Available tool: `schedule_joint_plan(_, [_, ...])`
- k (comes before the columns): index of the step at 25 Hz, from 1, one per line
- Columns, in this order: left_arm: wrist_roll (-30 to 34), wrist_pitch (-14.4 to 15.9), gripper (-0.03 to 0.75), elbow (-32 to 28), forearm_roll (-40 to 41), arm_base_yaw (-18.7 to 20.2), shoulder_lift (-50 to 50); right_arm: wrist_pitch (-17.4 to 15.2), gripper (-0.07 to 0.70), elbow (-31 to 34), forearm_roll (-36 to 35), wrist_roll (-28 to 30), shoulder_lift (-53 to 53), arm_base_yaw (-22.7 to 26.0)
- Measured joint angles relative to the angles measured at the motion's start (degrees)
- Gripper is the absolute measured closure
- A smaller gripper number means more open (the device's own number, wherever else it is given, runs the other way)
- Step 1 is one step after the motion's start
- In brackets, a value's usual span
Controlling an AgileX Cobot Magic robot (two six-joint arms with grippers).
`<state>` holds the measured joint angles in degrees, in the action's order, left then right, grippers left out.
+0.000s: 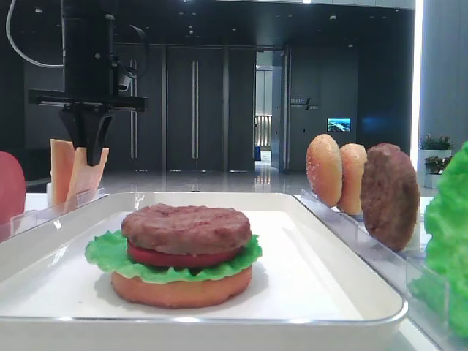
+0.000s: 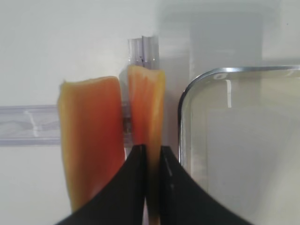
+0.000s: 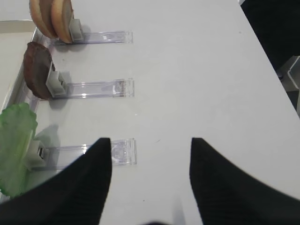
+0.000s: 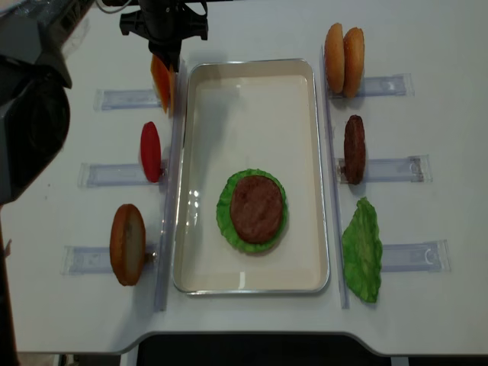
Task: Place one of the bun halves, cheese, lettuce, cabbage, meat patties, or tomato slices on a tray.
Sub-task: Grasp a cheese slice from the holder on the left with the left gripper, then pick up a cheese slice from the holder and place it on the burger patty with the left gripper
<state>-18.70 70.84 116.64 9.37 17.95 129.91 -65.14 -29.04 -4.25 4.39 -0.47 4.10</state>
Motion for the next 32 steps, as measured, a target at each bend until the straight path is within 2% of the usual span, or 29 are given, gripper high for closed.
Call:
schedule_joint_plan(9, [0.7, 0.0, 0.679, 0.0, -2.2, 0.0, -2.1, 0.0, 0.269, 0.0, 0.0, 0.0, 0.0, 0.0])
schedule_joint_plan(22, [4.6, 0.1, 0.679, -0.3, -14.8, 0.1, -10.7, 0.0, 0.269, 0.0, 0.0, 0.0, 0.0, 0.0])
schedule_joint_plan(24, [5.3, 0.1, 0.679, -2.0, -15.8, 0.6, -12.8, 0.0, 0.269, 0.0, 0.0, 0.0, 0.0, 0.0])
schedule_joint_plan(32, [9.0, 0.2, 0.679, -16.3, -17.4, 2.4, -24.1, 0.0, 0.269, 0.0, 0.0, 0.0, 0.0, 0.0])
